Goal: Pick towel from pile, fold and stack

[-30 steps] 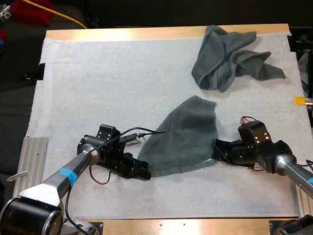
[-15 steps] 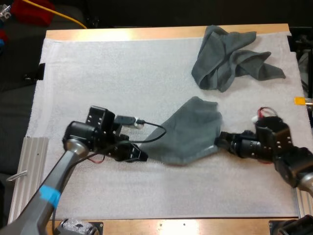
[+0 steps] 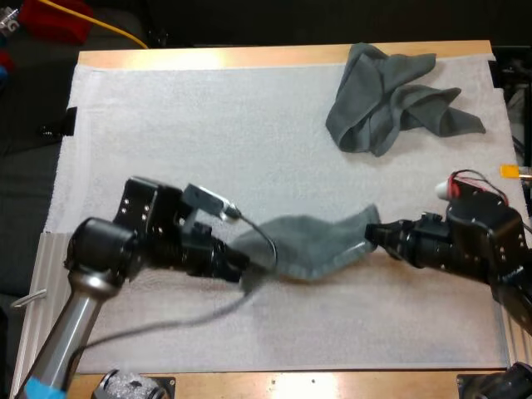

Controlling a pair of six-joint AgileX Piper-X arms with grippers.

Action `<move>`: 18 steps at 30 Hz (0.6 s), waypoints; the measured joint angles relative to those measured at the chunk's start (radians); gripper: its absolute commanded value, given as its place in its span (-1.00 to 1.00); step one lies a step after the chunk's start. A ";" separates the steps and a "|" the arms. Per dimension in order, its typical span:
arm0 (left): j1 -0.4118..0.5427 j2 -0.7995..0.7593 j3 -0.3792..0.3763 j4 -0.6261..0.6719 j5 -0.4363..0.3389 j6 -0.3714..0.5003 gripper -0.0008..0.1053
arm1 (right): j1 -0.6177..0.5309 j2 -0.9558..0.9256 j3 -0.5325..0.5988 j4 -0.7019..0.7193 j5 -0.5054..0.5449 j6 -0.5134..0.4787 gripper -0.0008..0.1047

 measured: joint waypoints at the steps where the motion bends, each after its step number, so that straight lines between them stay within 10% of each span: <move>1: -0.017 -0.018 0.000 0.004 -0.023 -0.004 -0.98 | 0.030 -0.009 -0.018 0.023 0.021 0.000 -0.97; 18: -0.236 -0.215 -0.005 0.179 -0.234 -0.132 -0.98 | 0.548 -0.080 -0.097 0.269 0.335 0.194 -0.97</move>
